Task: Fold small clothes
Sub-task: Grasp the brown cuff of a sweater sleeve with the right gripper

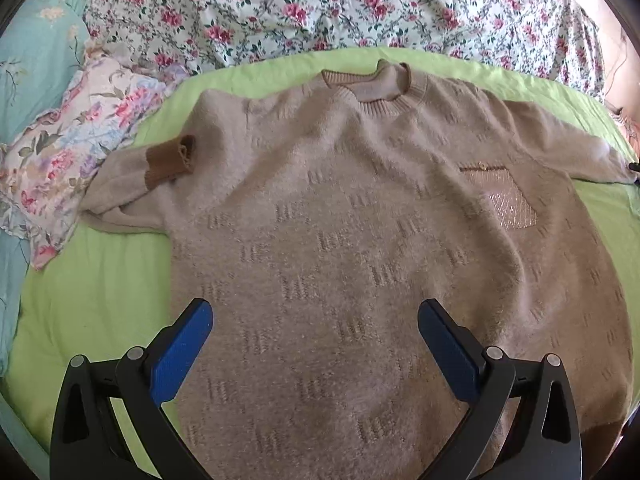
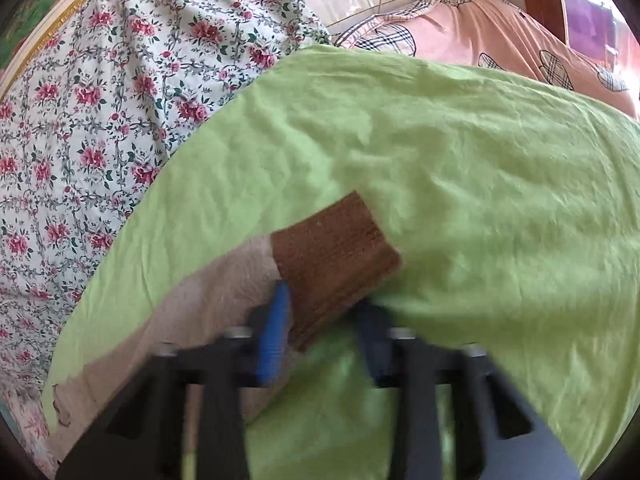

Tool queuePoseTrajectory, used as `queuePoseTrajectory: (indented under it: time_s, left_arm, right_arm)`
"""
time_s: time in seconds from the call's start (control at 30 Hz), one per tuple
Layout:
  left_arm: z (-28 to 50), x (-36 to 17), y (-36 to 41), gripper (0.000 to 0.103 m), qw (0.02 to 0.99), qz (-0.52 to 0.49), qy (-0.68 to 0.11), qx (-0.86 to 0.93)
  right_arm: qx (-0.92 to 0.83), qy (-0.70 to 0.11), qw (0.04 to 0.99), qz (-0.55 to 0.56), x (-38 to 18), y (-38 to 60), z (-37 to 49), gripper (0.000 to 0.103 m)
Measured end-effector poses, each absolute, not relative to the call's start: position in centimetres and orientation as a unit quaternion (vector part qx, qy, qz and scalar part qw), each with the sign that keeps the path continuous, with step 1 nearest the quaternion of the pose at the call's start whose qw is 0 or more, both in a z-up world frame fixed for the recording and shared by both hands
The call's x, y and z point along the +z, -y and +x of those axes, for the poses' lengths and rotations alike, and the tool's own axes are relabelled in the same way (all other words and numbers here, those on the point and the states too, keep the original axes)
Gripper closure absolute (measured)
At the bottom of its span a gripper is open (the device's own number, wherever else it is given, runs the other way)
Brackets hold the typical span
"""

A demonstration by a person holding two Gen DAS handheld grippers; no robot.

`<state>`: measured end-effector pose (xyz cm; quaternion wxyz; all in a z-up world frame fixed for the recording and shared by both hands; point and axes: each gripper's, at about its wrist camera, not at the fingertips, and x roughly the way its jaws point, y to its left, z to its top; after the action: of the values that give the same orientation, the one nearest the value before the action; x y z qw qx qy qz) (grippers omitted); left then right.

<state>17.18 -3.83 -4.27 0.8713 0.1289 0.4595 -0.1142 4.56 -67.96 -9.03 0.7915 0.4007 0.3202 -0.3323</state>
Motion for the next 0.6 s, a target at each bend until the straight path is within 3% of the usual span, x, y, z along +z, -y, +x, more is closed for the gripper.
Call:
queuePoseTrajectory:
  time_s: [0.27,0.6]
  left_arm:
    - [16.6,-4.8,3.8,0.000,0.868,0.108,-0.468,-0.126]
    - [15.9,-4.4,1.3,0.000,0.877,0.074,-0.458,-0.124]
  right_arm:
    - [-0.204,-0.322,0.864,0.331,-4.4,58.4,9.8,0.095]
    - [0.082,-0.358,0.863,0.347,-2.0,35.1,20.9,0.095]
